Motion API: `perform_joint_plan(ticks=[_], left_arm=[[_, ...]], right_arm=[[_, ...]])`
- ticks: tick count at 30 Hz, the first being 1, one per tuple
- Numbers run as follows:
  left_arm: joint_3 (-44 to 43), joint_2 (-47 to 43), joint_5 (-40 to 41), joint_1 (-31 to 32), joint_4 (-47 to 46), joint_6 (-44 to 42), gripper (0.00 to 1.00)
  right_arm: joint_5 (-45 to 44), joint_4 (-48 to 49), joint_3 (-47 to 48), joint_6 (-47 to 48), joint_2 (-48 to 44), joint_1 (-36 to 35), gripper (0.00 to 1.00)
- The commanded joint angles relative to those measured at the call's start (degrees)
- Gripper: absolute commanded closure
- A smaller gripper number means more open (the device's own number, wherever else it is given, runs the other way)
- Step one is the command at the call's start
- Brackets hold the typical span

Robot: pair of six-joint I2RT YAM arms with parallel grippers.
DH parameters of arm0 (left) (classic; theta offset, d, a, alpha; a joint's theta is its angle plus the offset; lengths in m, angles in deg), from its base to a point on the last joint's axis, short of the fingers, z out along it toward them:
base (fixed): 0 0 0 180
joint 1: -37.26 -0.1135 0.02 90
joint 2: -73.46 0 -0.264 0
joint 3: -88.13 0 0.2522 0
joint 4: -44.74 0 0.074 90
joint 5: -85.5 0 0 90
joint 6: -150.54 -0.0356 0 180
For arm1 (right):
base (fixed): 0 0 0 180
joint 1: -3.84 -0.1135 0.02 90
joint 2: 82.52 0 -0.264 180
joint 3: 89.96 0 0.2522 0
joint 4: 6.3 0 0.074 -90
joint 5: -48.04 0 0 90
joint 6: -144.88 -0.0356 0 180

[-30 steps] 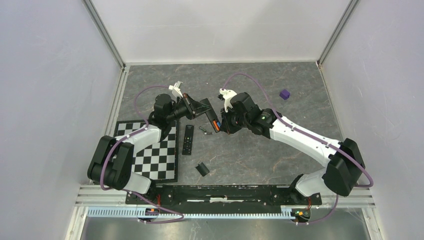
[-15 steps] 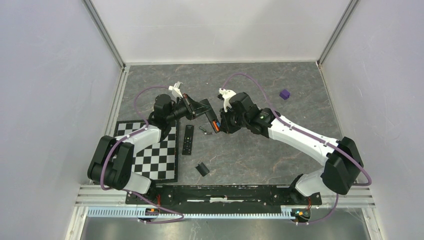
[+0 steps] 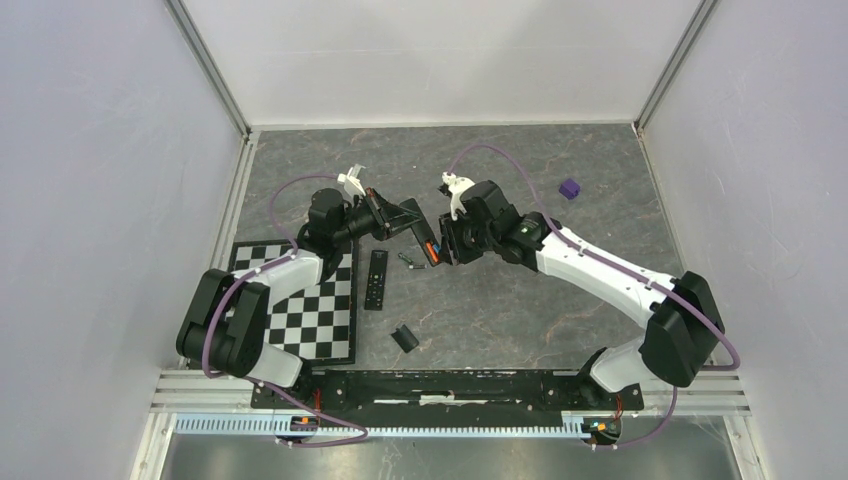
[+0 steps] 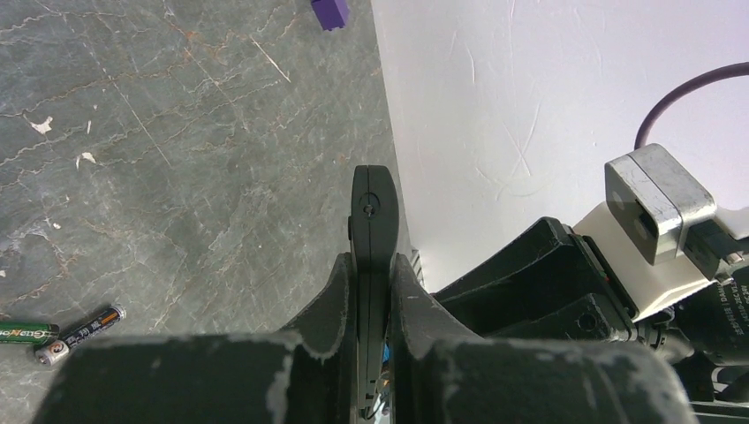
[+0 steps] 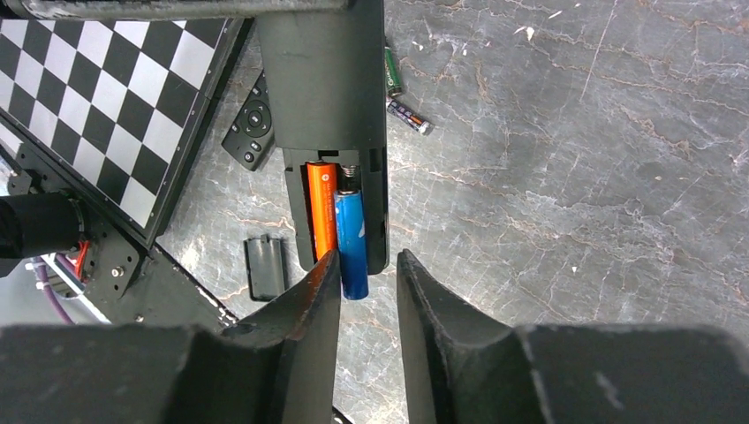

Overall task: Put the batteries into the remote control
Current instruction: Load the battery into the remote control.

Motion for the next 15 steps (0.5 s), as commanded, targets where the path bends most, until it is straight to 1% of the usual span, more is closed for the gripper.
perform_joint_plan(ticks=[1, 5, 15], left_arm=[[-1.06, 0.24, -1.97, 0.26, -3.19, 3.89, 0.98], [-1.51, 0.43, -1.99, 0.22, -3.01, 4.56, 0.98], [-1.94, 0.39, -2.05, 0.10, -4.28, 7.50, 0.98]], right_arm=[[2.69, 1.44, 2.34, -2.16, -0.78, 1.22, 0.65], [4.94, 1.94, 2.21, -3.51, -1.75, 2.31, 0.62], [8.90, 5.00, 0.86, -6.99, -6.43, 4.58, 0.44]])
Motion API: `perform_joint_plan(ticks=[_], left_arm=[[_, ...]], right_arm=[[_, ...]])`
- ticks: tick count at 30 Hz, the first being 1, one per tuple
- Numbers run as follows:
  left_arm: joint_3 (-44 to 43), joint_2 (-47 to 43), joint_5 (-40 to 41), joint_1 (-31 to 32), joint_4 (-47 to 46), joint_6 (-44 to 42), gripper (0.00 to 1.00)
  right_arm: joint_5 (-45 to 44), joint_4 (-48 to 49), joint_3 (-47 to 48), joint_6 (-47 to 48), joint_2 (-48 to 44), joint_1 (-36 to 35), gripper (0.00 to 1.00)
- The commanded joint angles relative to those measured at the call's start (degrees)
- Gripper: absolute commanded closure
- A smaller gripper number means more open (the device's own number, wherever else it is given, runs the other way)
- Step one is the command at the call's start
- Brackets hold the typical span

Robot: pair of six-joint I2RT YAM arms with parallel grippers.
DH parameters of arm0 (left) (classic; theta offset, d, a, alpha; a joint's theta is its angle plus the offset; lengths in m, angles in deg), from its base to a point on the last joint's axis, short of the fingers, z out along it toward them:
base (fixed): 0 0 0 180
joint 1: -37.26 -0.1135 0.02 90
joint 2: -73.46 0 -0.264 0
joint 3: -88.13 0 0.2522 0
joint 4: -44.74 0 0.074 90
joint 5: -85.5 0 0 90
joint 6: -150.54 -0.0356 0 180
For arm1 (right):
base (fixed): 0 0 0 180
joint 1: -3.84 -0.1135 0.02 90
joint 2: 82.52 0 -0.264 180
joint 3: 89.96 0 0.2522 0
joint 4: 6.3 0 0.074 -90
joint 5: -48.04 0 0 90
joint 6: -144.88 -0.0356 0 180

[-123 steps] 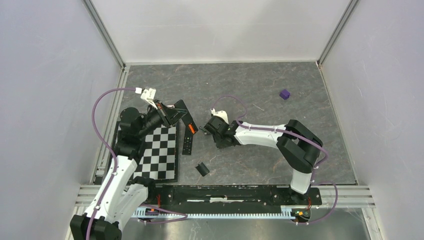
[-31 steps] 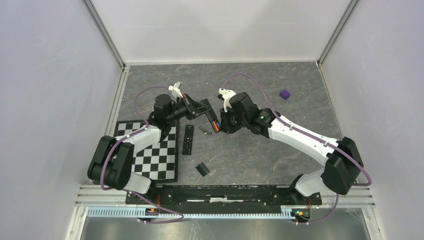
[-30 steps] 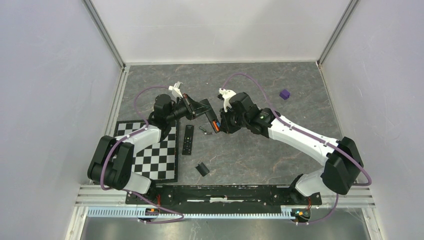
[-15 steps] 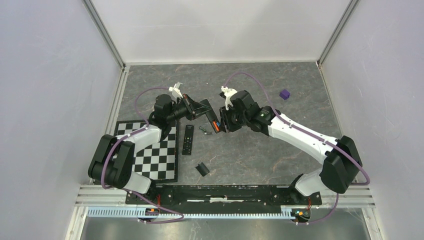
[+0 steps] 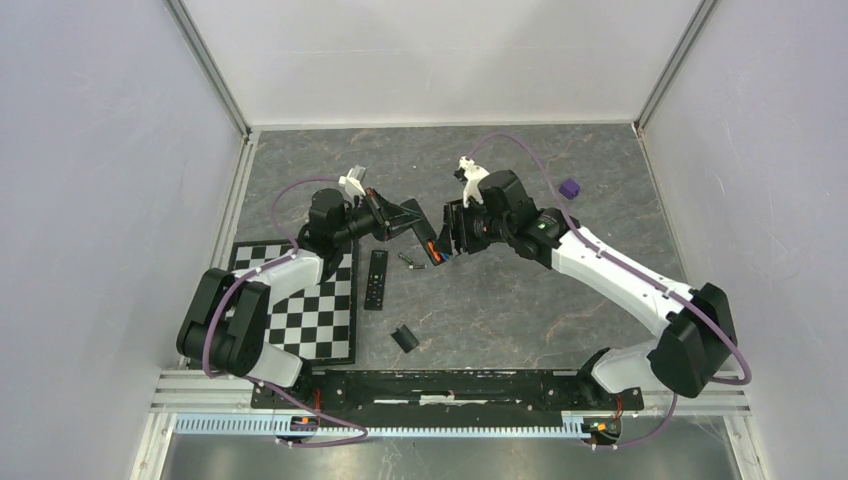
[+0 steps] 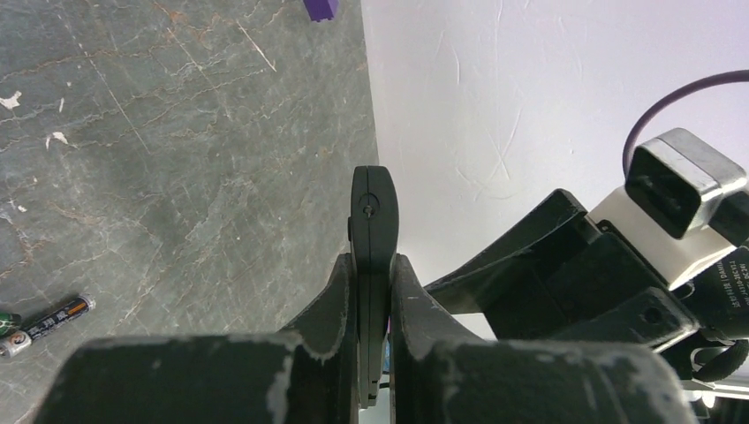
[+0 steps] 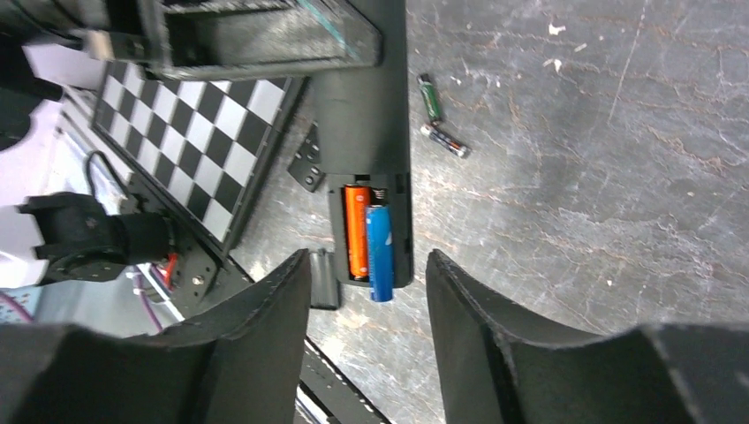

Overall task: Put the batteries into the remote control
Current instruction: Load the battery into the remote control.

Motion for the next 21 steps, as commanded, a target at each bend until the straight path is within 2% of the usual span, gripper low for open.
perform_joint_plan(ticks=[1, 2, 5, 7, 12, 17, 21], left_arm=[[-1.94, 0.05, -1.31, 0.12, -4.30, 4.03, 0.98], [-1.94, -0.05, -1.31, 0.09, -4.67, 4.49, 0.98], [-1.71, -0.47, -0.96, 0.11, -6.69, 6.65, 0.98], [-1.52, -0.97, -0.68, 0.12, -7.83, 8.05, 0.98], [-0.71, -2.62, 0.74, 0.09, -10.66, 12.50, 0.98], [-0.33, -3.31, 2.56, 0.17, -14.22, 17.56, 0.98], [-0.40, -4.70, 4.02, 0.17, -14.20, 17.75, 0.98]], right_arm=[[2.57, 3.93, 0.45, -2.73, -4.36, 0.90, 0.41], [2.27, 4.50, -0.27, -3.62, -5.26, 1.26, 0.38], [-1.78, 5.80, -3.67, -8.71, -8.85, 2.28, 0.19], [-3.85, 9.29, -8.11, -14.56, -11.44, 3.05, 0.12], [-4.17, 22.96, -16.52, -26.11, -14.74, 3.15, 0.11], [-3.58, 27.25, -17.55, -30.87, -14.56, 3.17, 0.11], [-4.37, 29.81, -19.33, -35.69, -14.44, 3.15, 0.12]])
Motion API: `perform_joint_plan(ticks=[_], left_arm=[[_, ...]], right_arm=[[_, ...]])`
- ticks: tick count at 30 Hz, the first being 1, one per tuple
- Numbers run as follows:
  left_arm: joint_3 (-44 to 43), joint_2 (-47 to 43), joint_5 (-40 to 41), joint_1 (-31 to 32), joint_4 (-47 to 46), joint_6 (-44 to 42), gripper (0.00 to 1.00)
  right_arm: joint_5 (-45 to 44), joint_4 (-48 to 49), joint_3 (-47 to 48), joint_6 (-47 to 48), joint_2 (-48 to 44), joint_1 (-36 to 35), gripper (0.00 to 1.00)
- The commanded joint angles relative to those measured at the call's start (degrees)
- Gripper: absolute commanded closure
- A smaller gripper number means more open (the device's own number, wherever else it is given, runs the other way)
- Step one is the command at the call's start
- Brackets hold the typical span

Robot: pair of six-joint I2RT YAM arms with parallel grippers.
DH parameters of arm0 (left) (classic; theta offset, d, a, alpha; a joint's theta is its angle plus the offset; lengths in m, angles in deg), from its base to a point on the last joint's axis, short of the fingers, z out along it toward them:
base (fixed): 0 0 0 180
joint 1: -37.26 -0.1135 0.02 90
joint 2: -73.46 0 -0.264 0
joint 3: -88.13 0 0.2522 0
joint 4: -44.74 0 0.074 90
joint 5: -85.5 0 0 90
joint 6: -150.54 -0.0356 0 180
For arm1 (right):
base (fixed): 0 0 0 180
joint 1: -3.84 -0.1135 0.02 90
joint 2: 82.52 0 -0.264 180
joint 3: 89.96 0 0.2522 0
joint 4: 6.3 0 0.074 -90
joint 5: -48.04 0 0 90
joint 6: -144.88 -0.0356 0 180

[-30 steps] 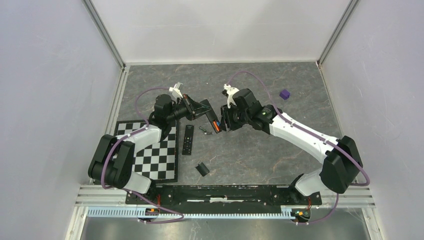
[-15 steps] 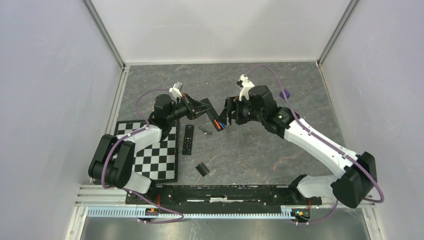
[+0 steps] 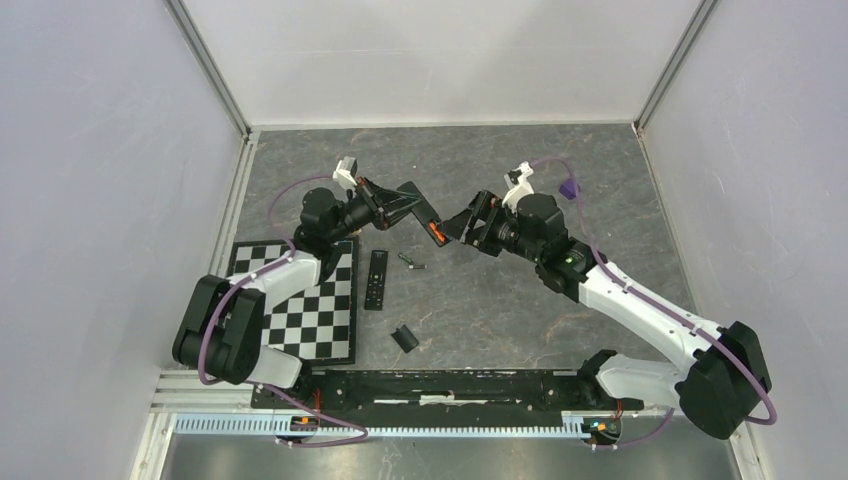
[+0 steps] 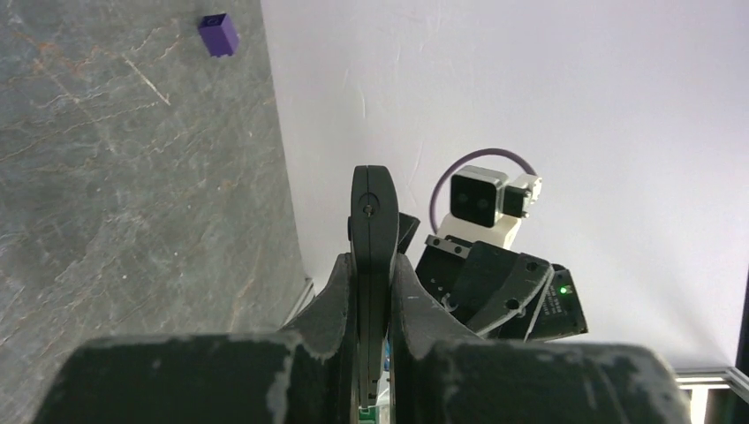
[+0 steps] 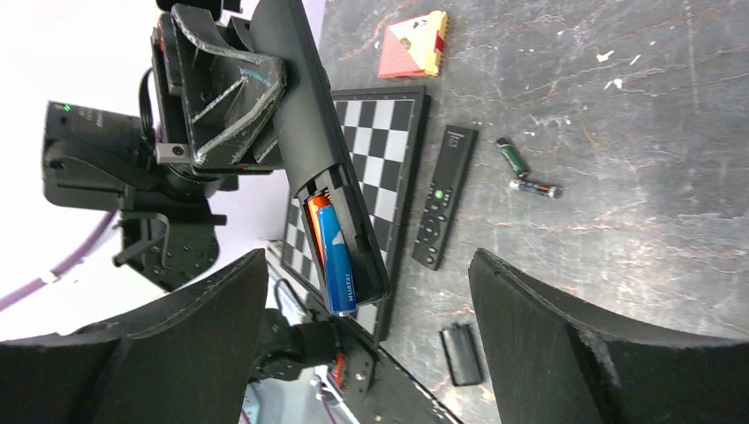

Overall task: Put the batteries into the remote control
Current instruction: Load the battery into the remote control.

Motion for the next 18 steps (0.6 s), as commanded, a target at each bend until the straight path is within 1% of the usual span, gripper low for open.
perform_joint_plan(ticks=[1, 5, 10, 11, 13, 18], left_arm=[[-0.39, -3.01, 2.30, 0.20, -4.63, 3.83, 0.98], [-0.11, -3.56, 2.88, 0.18, -5.23, 4.16, 0.98], [0.05, -3.93, 3.49, 0.16, -6.03, 4.70, 0.98], [-0.04, -3.92, 3.42, 0.19, -6.07, 4.71, 0.98], [-0.01, -3.86, 3.47, 0.20, -6.10, 4.88, 0.98], [-0.30, -4.10, 3.81, 0.60, -6.65, 5.14, 0.98]], right_arm=[[-1.92, 7.34, -1.47, -7.40, -0.54, -0.04, 0.13], [-4.16, 6.86, -1.19, -8.13, -0.86, -0.04, 0.17], [-4.46, 6.44, -1.01, -8.66, -0.11, -0.04, 0.26], [-4.46, 7.38, -1.56, -8.70, -0.20, -0.03, 0.29], [-4.75, 8.52, -2.45, -9.12, -0.38, -0.04, 0.32], [-4.19, 9.05, -3.05, -10.17, 0.82, -0.04, 0.36]])
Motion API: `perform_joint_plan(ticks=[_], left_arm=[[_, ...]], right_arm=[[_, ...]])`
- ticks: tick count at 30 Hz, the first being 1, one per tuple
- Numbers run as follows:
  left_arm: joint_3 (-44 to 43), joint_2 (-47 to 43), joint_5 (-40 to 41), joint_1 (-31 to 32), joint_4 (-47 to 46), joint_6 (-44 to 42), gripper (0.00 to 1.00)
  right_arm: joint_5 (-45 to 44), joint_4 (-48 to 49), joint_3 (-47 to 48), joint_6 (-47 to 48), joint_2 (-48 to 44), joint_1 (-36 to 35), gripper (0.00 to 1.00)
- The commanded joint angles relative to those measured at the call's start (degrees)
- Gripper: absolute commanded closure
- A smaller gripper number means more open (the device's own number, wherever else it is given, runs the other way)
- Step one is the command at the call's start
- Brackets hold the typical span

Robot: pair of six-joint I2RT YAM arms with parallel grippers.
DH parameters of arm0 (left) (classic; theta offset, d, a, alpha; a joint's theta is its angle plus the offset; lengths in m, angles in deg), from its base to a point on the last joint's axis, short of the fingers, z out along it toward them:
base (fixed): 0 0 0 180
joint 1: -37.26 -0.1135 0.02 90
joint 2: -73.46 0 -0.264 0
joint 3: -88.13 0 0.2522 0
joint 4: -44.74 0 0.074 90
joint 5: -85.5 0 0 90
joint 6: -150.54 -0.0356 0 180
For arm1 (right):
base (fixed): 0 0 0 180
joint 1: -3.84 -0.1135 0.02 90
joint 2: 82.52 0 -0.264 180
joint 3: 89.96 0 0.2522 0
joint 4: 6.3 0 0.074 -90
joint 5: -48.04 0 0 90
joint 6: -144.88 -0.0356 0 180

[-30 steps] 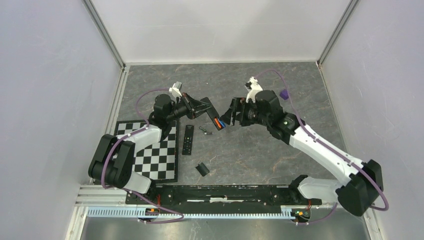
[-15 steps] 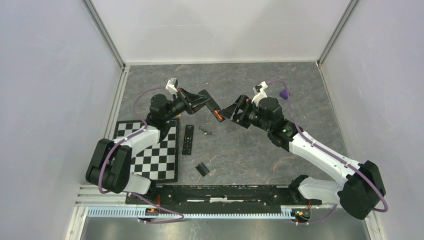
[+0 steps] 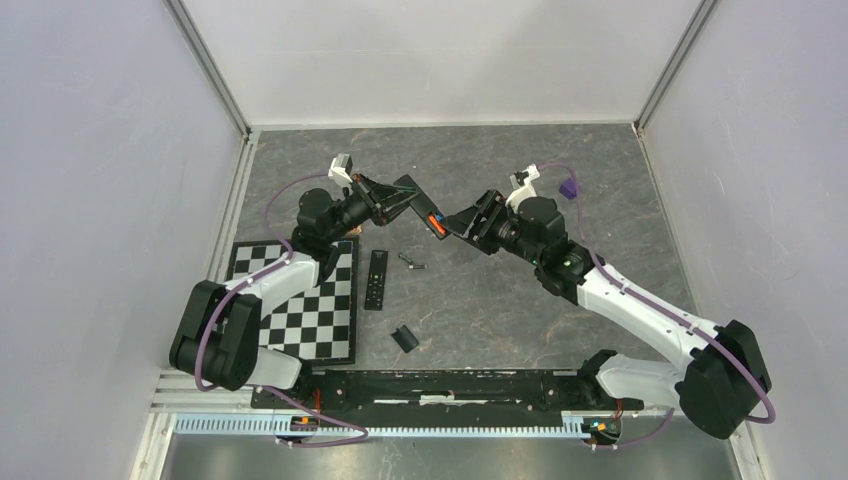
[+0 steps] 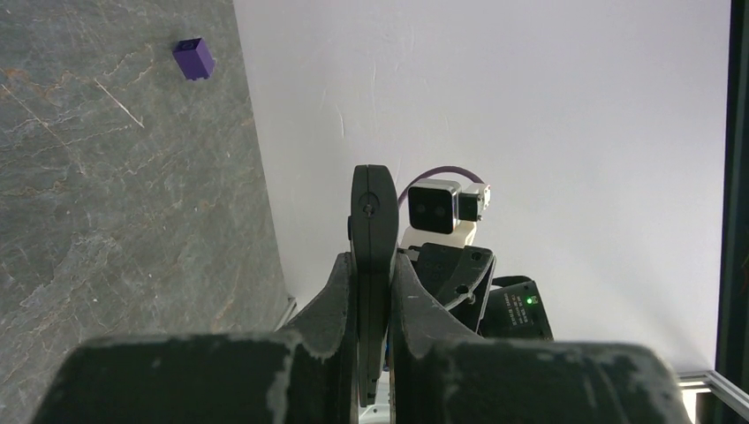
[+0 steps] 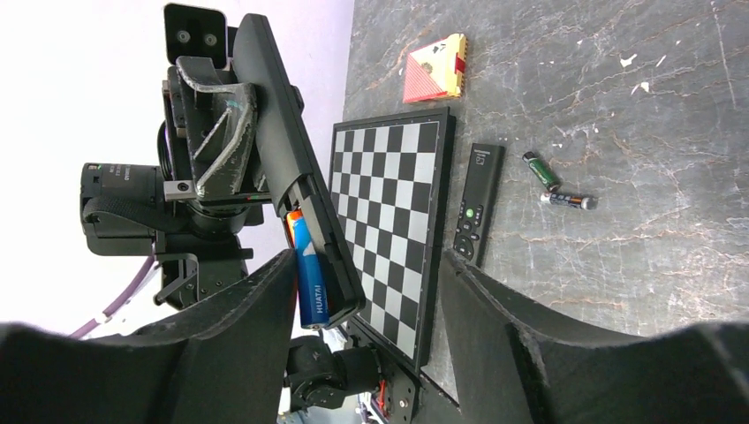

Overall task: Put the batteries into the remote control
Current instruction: Load the battery into the remote control.

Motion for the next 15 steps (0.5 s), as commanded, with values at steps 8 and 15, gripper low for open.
perform_joint_plan(ticks=[8, 15], left_arm=[[-0.75, -1.94, 0.55, 0.73, -4.90, 2.78, 0.98], [-0.70, -2.58, 0.57, 0.67, -4.72, 4.32, 0.98]], right_arm=[[0.26, 5.66, -3.00, -5.49, 1.54, 0.01, 0.40], [3.51, 12.82, -3.23, -6.63, 3.54, 0.01, 0.30]])
